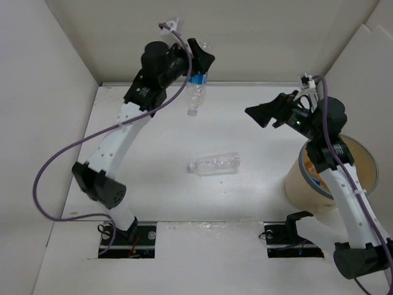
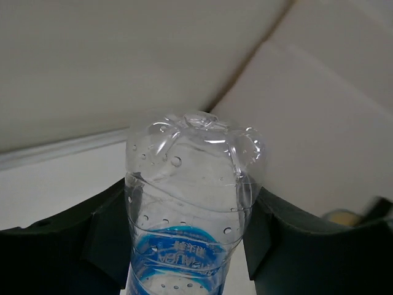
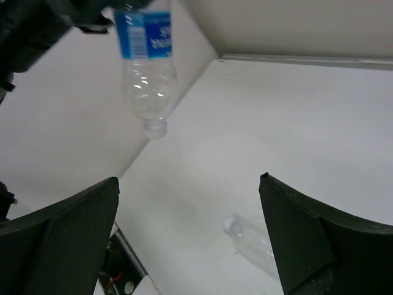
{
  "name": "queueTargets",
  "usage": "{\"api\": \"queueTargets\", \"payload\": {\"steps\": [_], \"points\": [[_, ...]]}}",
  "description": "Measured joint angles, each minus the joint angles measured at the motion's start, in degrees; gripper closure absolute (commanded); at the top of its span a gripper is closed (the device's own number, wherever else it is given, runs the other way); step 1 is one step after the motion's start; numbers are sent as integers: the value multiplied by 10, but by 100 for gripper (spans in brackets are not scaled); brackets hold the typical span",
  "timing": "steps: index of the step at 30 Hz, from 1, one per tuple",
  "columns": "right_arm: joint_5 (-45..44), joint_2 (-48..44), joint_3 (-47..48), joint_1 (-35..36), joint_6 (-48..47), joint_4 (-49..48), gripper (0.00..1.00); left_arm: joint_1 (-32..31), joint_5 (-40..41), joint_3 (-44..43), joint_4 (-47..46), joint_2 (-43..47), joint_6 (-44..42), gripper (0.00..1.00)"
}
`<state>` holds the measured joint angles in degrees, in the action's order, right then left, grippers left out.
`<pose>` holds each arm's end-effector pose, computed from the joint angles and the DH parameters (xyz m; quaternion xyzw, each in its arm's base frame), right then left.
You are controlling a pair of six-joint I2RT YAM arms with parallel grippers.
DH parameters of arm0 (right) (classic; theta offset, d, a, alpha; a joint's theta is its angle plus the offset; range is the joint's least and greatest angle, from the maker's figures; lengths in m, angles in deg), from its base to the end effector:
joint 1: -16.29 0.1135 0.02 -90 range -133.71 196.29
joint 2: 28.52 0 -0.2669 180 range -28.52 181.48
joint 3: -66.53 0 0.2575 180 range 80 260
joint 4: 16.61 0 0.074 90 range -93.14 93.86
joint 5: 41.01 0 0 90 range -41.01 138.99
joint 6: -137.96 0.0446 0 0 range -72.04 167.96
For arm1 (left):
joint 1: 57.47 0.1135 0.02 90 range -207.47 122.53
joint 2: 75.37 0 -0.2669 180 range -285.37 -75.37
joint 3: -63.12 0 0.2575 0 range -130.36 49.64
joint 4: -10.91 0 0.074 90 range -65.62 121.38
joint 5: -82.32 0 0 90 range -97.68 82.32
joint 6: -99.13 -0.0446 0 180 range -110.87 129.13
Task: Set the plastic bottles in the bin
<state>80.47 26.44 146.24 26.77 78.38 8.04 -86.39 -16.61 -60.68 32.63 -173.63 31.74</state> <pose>0.2049 0.0616 0.4400 -0.0714 0.7030 0.4176 0.5713 0.3542 -0.2036 0.4965 0.0943 0.6769 -0.3644 0.6326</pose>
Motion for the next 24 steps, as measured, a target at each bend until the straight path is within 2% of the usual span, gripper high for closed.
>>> {"api": "queueTargets", "payload": {"steps": [4,9,17,23,24], "points": [[21,73,10,90,9,-100,1,-10,-98,30,-92,101,57,100],[38,132,22,180,8,-197,1,-11,-182,59,-161,132,107,100],[3,181,65,229,2,-281,1,-10,-236,125,-194,122,160,100],[-17,262,98,263,1,-323,1,-24,-268,151,-231,129,194,100],[-20,269,98,266,2,-328,6,-24,-267,154,-232,131,196,100]]}}
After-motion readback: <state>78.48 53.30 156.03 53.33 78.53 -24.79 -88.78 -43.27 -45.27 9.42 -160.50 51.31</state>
